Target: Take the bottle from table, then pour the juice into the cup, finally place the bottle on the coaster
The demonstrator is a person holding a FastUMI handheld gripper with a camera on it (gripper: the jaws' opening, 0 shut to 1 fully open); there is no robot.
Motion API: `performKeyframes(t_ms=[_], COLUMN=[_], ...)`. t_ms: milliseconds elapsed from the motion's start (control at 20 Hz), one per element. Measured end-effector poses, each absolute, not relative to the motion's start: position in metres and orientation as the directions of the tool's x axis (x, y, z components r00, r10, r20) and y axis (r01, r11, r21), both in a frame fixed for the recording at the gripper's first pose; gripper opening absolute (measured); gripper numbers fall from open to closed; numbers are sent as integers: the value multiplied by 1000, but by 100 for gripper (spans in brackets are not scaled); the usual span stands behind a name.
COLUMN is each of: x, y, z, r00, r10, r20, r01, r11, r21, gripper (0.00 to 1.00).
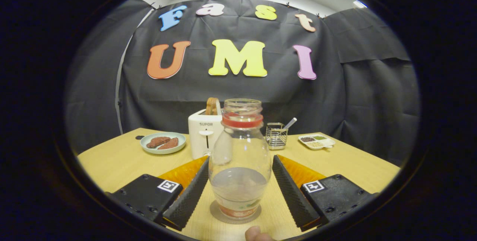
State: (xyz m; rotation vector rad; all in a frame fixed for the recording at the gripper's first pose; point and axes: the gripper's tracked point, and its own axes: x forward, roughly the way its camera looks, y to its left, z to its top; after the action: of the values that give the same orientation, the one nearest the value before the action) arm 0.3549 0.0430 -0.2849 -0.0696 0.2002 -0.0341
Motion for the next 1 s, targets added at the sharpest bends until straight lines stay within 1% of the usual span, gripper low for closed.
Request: performKeyframes(t_ms=[350, 450, 700, 900, 1000], x=[343, 338, 320, 297, 280], y=[39, 43, 46, 51, 49], z=[-267, -260, -225, -196, -170], r00=[981, 981, 990, 991, 996], r10=[-33, -15, -20, -19, -27], r20=[-191, -194, -140, -133, -85], r01=[17, -2, 3, -4, 9], r11=[996, 996, 993, 985, 979], r21=[-88, -87, -118, -175, -204], gripper=[100, 100, 100, 100, 100])
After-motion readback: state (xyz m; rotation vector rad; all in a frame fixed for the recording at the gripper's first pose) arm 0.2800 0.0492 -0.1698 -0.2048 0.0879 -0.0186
